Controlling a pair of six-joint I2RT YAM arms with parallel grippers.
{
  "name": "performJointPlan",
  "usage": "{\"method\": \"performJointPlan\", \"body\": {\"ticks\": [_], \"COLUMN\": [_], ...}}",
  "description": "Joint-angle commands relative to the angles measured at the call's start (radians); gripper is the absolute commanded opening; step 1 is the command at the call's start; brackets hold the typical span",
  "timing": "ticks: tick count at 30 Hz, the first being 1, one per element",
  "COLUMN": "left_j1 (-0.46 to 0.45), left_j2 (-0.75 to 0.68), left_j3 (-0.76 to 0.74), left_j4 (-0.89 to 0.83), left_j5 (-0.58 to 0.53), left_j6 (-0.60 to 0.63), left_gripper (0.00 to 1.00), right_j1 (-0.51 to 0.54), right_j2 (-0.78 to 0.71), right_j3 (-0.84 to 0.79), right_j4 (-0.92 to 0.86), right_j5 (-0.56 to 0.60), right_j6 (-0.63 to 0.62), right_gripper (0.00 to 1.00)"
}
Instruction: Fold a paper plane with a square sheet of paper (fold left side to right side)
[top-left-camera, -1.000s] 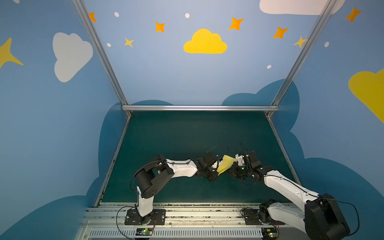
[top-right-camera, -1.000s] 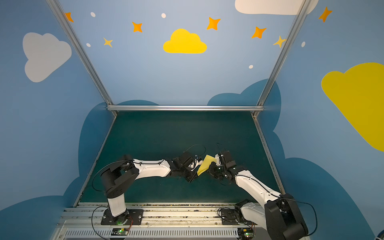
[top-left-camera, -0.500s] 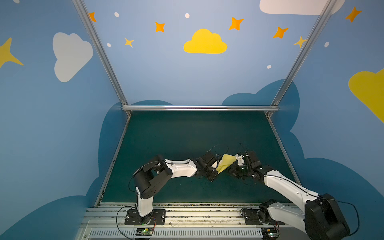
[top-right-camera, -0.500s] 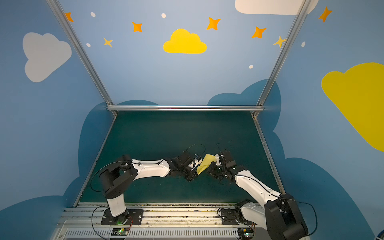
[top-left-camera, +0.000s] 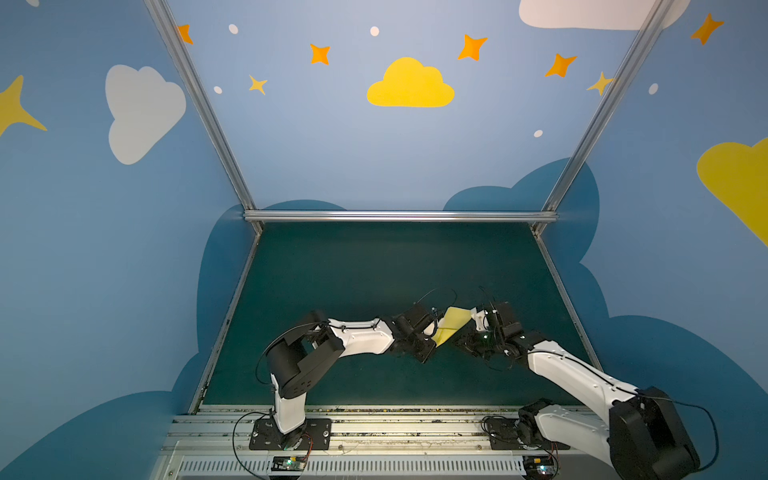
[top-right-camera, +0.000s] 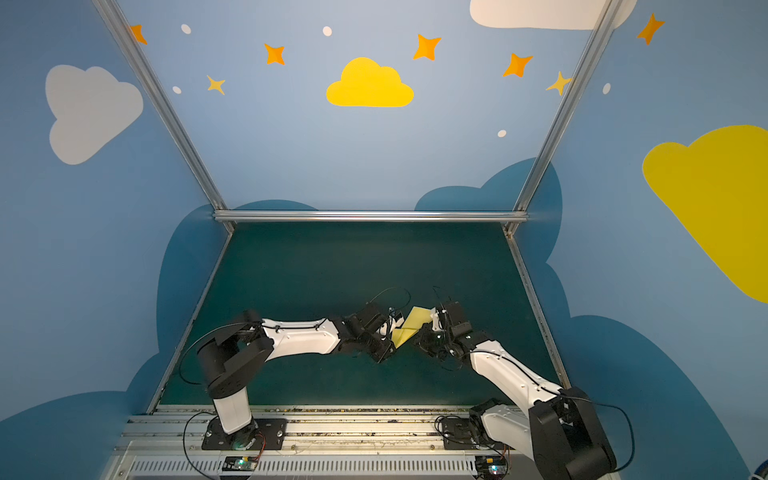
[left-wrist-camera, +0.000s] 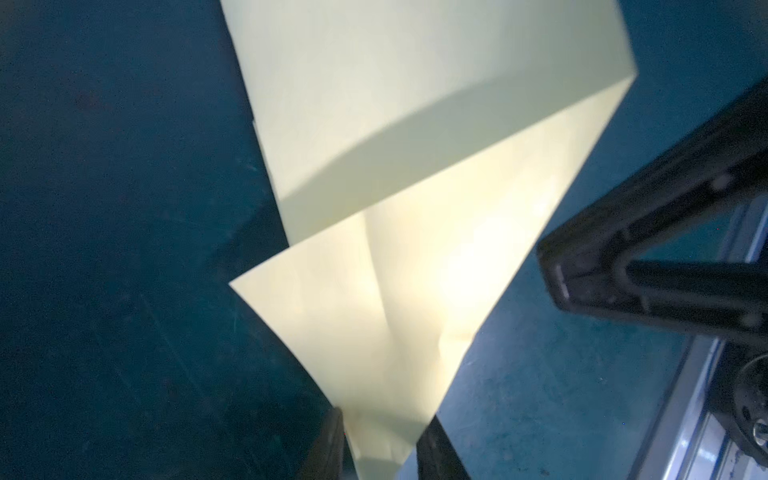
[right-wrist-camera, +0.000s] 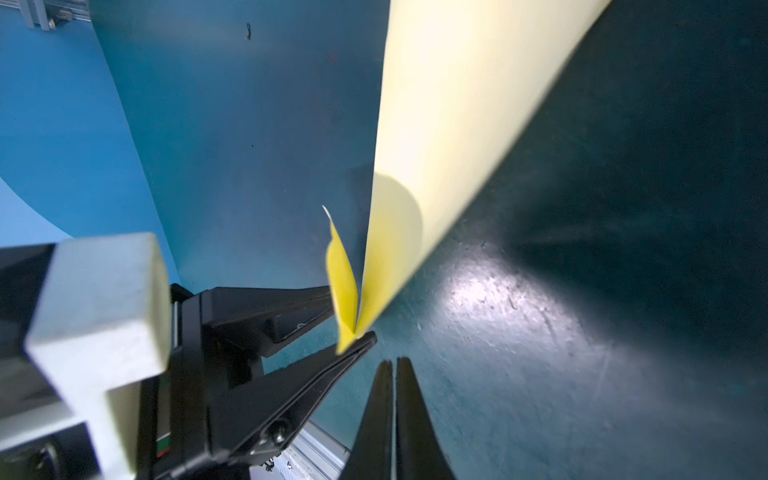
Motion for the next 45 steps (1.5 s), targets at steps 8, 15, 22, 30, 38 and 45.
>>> {"method": "performJointPlan", "body": {"ticks": [8,15,22,30,38,45], "left_j1": [-0.007,-0.011,-0.011,-0.015,-0.028,-0.027], "left_j2": [-0.050,-0.050,-0.119,-0.201,-0.076,0.027], "left_j3": [-0.008,-0.010,-0.056,-0.085,0.025,0.096], "left_j4": [-0.005,0.001,0.031,0.094,0.086,0.070], "left_j5": [-0.077,-0.082,-0.170,0.032,0.175,0.186], "left_j6": [-0.011,-0.010,-0.039,-0.091,-0.070,-0.046], "left_gripper": [0.35,0.30,0.32,0.21,0.13,0.13], "right_j1": [-0.003,-0.003,-0.006,-0.039,-0.074,-0.110], "right_j2": [0.000,0.001,-0.026,-0.126,-0.069,-0.037], "right_j3": [-0.015,-0.016,-0.025,-0.094,-0.126,-0.152], "right_j4": [0.009,0.011,-0.035,-0.088,-0.008,0.084], "right_j5": [-0.011,-0.013,0.024,0.099,0.044,0.019], "right_j6": [0.001,0.000,0.005,0.050,0.051,0.070], "right_gripper": [0.05,0.06,0.37,0.49,0.55,0.55]}}
